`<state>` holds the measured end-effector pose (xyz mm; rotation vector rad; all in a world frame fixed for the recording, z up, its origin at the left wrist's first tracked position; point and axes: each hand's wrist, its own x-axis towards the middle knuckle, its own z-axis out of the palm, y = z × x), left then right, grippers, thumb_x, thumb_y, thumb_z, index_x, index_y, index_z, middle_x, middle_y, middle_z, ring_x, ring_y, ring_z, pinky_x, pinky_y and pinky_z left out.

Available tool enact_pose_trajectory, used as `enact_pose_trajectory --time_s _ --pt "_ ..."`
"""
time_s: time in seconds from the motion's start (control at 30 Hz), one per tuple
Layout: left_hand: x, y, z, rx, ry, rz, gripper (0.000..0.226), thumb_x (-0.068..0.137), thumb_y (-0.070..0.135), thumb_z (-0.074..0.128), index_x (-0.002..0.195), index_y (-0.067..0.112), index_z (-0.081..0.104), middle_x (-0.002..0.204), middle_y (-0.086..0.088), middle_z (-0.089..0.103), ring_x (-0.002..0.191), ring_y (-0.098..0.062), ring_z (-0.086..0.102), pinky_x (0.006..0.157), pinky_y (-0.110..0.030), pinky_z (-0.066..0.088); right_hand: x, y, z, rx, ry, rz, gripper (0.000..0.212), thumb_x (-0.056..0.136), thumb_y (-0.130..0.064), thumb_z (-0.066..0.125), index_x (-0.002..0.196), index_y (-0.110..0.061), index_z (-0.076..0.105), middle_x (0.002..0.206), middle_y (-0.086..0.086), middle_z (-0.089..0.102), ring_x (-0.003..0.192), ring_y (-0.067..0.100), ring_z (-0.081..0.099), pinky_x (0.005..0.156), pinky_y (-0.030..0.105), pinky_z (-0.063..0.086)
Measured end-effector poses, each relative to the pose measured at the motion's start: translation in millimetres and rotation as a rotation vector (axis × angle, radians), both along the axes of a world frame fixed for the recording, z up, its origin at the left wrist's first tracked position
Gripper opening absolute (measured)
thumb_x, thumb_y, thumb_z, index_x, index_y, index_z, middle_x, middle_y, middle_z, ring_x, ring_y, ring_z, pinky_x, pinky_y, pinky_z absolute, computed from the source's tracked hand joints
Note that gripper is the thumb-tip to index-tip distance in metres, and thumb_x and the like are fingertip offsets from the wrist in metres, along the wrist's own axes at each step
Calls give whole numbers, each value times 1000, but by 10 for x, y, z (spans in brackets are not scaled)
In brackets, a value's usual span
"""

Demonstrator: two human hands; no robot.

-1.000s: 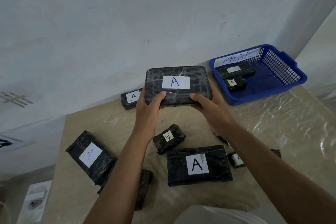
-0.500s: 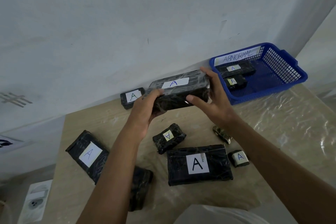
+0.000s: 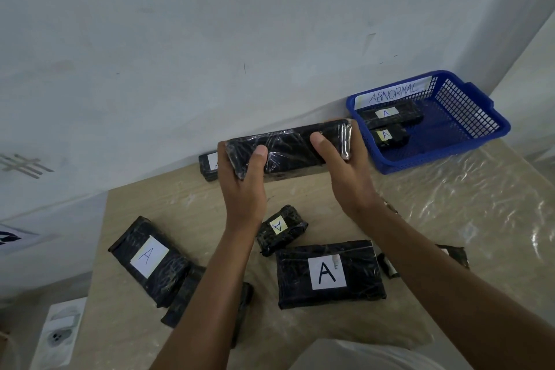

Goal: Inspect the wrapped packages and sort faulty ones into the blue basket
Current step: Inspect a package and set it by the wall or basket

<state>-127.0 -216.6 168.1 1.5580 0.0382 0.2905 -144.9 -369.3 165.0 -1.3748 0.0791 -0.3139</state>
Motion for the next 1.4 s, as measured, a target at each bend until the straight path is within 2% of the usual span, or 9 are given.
enact_pose_trajectory --time_s 0.07,0.23,0.4,0.6,0.8,0.97,1.1,1.27,1.4 --pt "23 -15 4 -23 27 -21 68 82 49 66 129 1 53 121 -16 64 117 -26 64 103 -48 52 6 18 33 5 9 -49 14 98 -18 67 103 -13 56 86 -11 64 83 4 64 76 20 54" --pt "83 -16 39 -19 -20 -45 26 89 40 69 97 20 56 88 5 62 86 -15 63 83 -40 57 22 28 66 -16 53 -38 28 100 -21 68 120 -5 56 113 18 67 102 20 70 86 31 59" --pt "106 -32 32 28 11 -27 13 97 23 69 93 21 56 83 11 66 85 -14 68 85 -48 59 -29 -32 55 -47 95 46 34 99 -11 67 127 -4 50 110 5 66 92 -3 69 78 13 53" --pt "68 -4 -28 135 -9 -137 30 84 36 75 105 31 54 90 26 67 88 -1 67 83 -26 57 -11 -49 80 14 128 25 28 96 -7 69 120 -9 53 104 4 68 89 2 70 76 18 55" --pt "110 22 -20 77 85 -110 36 71 41 76 98 30 55 90 4 66 87 -22 68 87 -50 60 -35 -3 75 -56 114 4 37 96 -21 72 124 -5 52 103 -2 66 88 -4 67 75 12 52" --pt "120 53 -23 96 109 -189 33 84 36 78 107 28 56 95 14 70 93 -9 70 86 -35 55 -38 10 68 -62 104 -37 31 93 -11 74 114 -9 52 96 -5 66 84 -1 67 74 15 53" --pt "89 68 -24 94 154 -209 50 76 47 80 115 25 58 110 0 73 106 -21 71 101 -49 55 1 -15 94 -4 123 -34 30 93 -10 73 114 -3 52 94 1 64 79 -1 65 70 14 53" --pt "132 36 13 -7 199 -155 30 76 28 78 99 24 59 88 10 72 98 -24 72 97 -57 56 -55 -59 -26 -9 123 59 40 97 -22 71 129 -10 50 120 11 66 107 14 70 84 24 57" --pt "167 41 46 -10 268 -138 48 71 52 80 110 29 64 109 9 74 111 -17 69 106 -51 52 -109 -119 -53 -63 57 83 55 97 -14 70 144 -23 44 129 1 65 116 6 67 92 23 57"
